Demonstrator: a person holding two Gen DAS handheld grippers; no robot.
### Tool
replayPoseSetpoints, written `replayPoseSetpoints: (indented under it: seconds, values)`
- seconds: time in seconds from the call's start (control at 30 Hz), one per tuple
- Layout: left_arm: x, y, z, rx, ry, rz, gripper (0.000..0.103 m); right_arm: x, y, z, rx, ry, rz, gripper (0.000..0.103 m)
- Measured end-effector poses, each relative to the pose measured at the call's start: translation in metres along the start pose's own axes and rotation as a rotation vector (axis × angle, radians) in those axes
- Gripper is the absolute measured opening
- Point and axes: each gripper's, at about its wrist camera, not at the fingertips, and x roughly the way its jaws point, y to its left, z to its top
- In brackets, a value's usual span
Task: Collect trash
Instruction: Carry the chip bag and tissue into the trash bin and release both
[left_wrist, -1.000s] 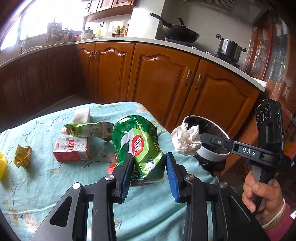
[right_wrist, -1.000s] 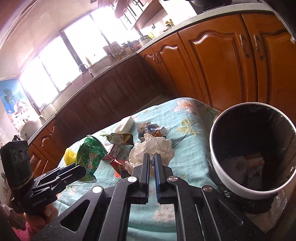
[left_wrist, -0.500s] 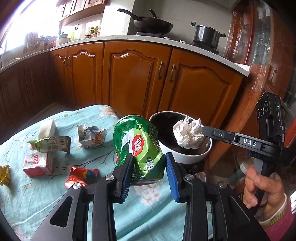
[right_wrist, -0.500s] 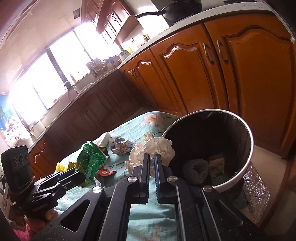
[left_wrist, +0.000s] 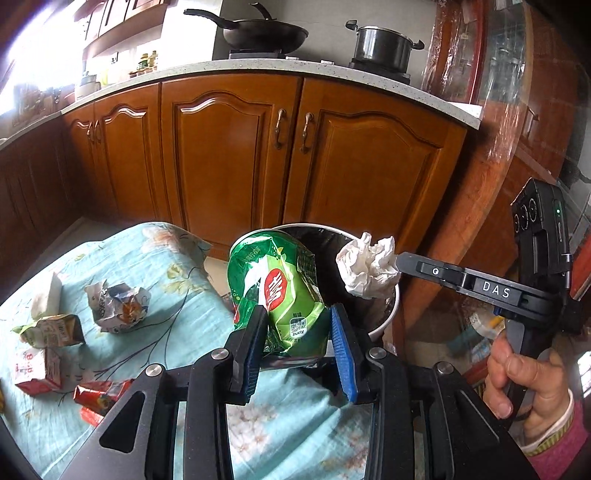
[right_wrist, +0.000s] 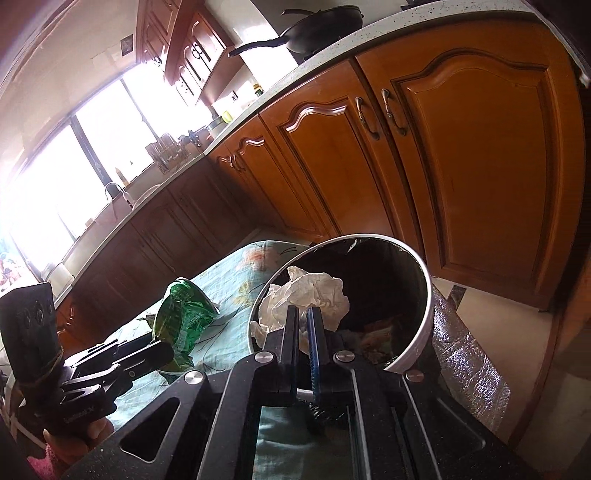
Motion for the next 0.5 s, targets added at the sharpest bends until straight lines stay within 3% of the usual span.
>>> replayPoseSetpoints:
  seconds: [0.5]
  values:
    - [0.077, -0.017, 0.033, 0.032, 0.086, -0.005, 0.033, 0.015, -0.022, 0.012, 0.0, 0.022, -0.048, 0.005]
